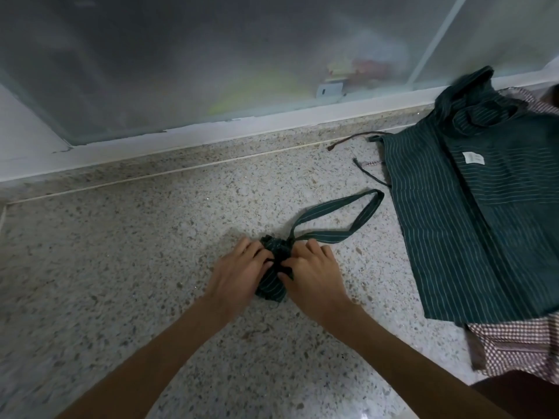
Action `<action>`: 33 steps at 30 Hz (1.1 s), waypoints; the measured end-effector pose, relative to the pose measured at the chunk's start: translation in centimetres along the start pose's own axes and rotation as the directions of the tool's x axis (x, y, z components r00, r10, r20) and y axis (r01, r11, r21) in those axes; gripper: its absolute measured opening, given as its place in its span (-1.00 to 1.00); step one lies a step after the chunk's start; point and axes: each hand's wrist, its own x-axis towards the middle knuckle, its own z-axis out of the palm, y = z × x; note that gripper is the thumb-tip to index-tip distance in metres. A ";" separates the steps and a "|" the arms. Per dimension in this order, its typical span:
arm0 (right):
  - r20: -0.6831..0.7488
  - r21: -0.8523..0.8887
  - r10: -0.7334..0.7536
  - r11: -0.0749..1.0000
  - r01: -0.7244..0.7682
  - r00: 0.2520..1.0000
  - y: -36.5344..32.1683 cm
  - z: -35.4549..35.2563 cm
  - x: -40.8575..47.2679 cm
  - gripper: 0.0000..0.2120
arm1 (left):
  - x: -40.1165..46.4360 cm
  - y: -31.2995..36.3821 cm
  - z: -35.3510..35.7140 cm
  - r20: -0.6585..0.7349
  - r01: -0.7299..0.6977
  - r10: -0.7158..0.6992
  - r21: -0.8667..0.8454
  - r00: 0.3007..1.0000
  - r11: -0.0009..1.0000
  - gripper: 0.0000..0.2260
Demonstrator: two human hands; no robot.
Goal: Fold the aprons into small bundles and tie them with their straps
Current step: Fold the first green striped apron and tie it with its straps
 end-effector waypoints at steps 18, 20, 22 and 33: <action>0.766 0.558 -0.132 0.624 -0.547 0.629 2.5 -2.0 5.7 -0.93 | -0.1 0.0 -1.3 -0.066 0.071 -0.087 -0.216 0.994 0.974 -0.78; 0.763 0.596 -0.164 0.553 -0.582 0.626 3.3 -2.0 5.7 -0.87 | 0.1 -0.4 -1.1 -0.095 0.029 -0.047 -0.192 0.994 0.981 -0.75; 0.738 0.623 -0.178 0.551 -0.555 0.651 3.7 -1.9 5.7 -0.86 | 0.1 -0.7 -0.9 -0.105 -0.015 -0.002 -0.161 0.994 0.987 -0.74; -0.032 -0.001 -0.236 0.972 0.236 0.971 0.7 0.8 -0.3 -0.78 | 0.1 -1.3 -2.2 0.042 -0.080 0.086 -0.118 0.995 0.990 -0.90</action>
